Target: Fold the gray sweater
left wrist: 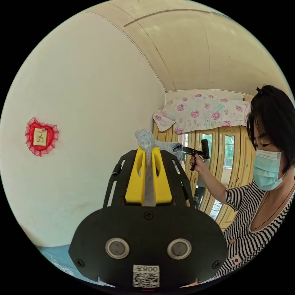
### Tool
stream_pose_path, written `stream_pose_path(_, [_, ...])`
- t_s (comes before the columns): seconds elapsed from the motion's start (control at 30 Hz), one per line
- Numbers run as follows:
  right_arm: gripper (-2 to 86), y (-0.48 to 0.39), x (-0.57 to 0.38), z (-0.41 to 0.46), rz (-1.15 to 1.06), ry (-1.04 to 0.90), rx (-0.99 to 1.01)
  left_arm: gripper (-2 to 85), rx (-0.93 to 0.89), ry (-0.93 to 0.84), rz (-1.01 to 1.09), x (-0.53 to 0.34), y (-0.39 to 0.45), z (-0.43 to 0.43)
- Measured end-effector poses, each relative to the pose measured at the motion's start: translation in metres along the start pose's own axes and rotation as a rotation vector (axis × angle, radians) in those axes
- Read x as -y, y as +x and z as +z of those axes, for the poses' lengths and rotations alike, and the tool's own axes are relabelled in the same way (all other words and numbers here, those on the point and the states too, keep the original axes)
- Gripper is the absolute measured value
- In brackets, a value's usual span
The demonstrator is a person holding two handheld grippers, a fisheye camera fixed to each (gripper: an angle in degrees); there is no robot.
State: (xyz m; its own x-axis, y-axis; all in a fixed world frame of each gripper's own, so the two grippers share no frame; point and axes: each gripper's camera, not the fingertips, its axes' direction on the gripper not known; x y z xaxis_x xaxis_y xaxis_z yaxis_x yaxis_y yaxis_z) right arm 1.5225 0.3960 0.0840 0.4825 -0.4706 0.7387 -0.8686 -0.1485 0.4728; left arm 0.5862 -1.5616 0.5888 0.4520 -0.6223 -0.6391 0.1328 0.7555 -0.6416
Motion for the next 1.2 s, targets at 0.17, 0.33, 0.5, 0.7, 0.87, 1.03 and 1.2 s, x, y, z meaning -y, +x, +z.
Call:
stream_pose_path(0.17, [1.3,-0.093,-0.064,-0.008,-0.021,0.023,0.184,3.6,0.095,-0.007,0.064,-0.022,0.046,-0.124])
stream_pose_path(0.33, [1.3,-0.165,-0.133,-0.007,-0.080,-0.019,0.329,3.7,0.242,-0.081,0.050,-0.064,0.099,-0.245])
stream_pose_path(0.5, [1.3,-0.205,-0.200,-0.004,-0.122,-0.034,0.498,3.7,0.357,-0.122,-0.003,-0.105,0.153,-0.331])
stream_pose_path(0.7, [1.3,-0.219,-0.284,-0.006,-0.127,-0.019,0.682,3.7,0.496,-0.163,-0.035,-0.147,0.226,-0.404])
stream_pose_path(0.87, [1.4,-0.221,-0.353,-0.004,-0.120,-0.010,0.778,3.4,0.560,-0.181,-0.061,-0.175,0.266,-0.450])
stream_pose_path(1.03, [1.4,-0.223,-0.401,0.010,-0.131,-0.020,0.829,3.3,0.602,-0.157,-0.098,-0.209,0.290,-0.500])
stream_pose_path(1.2, [1.4,-0.225,-0.445,0.037,-0.155,-0.026,0.858,3.4,0.611,-0.139,-0.132,-0.243,0.295,-0.543])
